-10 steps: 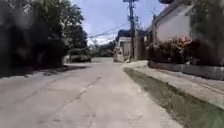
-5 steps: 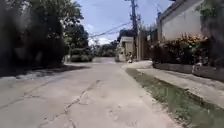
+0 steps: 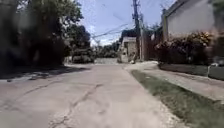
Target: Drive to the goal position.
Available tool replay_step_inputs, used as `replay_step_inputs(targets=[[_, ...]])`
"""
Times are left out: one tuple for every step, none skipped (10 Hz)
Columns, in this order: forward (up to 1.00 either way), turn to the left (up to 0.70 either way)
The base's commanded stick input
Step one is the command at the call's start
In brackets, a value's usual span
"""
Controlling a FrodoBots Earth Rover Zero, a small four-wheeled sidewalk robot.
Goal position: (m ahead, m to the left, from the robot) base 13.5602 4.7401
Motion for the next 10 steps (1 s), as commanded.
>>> replay_step_inputs(targets=[[1.00, 0.00], [1.00, 0.00], [1.00, 0.00], [1.00, 0.00], [1.00, 0.00], [1.00, 0.00], [1.00, 0.00], [1.00, 0.00], [1.00, 0.00], [1.00, 0.00]])
